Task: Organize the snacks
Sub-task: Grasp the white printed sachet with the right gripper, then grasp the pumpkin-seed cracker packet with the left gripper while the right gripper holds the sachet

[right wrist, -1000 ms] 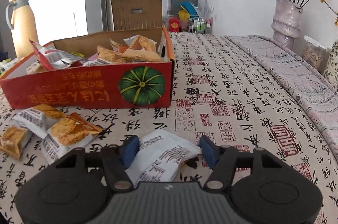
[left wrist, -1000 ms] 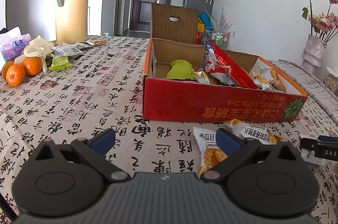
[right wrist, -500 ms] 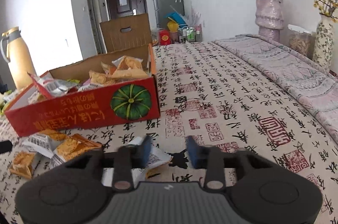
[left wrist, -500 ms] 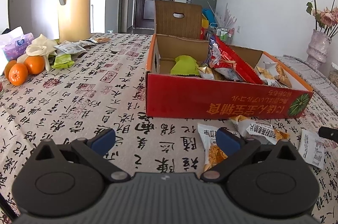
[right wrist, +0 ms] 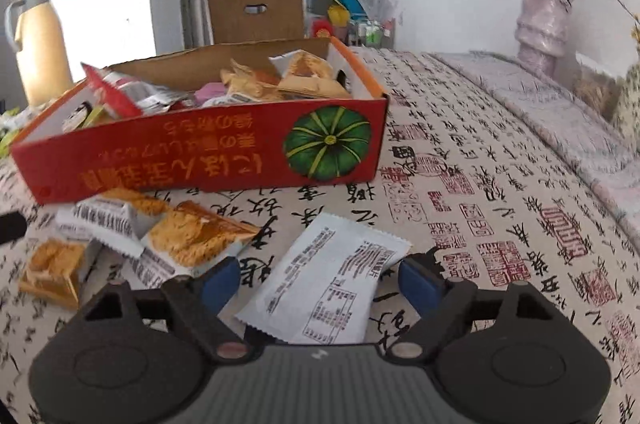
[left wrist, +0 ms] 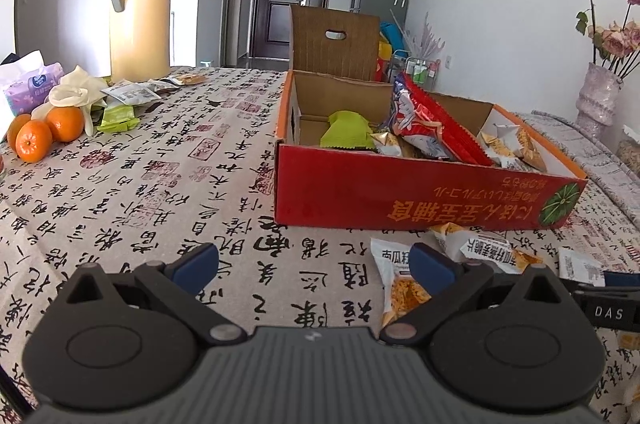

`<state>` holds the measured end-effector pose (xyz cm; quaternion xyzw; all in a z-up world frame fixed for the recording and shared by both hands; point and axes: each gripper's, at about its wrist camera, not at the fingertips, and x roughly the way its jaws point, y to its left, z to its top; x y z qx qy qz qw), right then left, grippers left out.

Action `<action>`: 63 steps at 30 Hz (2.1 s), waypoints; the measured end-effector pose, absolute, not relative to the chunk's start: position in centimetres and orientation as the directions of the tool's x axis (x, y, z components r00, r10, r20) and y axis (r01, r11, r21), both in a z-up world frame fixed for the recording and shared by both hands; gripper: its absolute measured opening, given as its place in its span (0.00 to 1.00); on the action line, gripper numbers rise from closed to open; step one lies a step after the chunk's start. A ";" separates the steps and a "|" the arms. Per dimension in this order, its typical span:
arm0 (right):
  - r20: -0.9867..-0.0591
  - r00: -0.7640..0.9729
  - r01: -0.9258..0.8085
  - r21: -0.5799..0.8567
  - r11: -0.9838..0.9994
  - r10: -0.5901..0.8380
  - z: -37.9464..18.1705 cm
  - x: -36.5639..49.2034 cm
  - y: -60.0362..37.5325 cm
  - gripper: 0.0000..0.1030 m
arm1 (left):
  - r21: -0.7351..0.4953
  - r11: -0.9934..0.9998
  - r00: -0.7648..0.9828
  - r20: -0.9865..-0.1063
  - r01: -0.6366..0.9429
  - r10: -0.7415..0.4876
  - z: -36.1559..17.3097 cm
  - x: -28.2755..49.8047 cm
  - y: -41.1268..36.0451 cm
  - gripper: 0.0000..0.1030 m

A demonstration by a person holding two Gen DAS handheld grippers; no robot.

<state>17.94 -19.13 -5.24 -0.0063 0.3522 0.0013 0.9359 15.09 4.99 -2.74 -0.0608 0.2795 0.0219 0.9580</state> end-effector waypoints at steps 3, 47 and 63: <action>-0.649 0.761 -0.031 -0.003 1.000 0.021 -5.2 17.4 -19.9 0.58 | -0.112 0.991 0.847 -0.532 -0.072 0.002 -2.6 15.0 5.0 1.00; -0.503 0.843 -0.091 0.216 0.972 0.190 -5.2 14.3 -24.7 0.42 | 0.007 1.000 0.718 -0.696 -0.020 0.019 -4.0 17.7 -2.6 0.62; -0.500 0.848 -0.085 0.193 0.978 0.173 -5.2 14.1 -24.3 0.42 | -0.015 1.000 0.765 -0.644 -0.020 0.006 -3.0 15.9 -2.2 0.46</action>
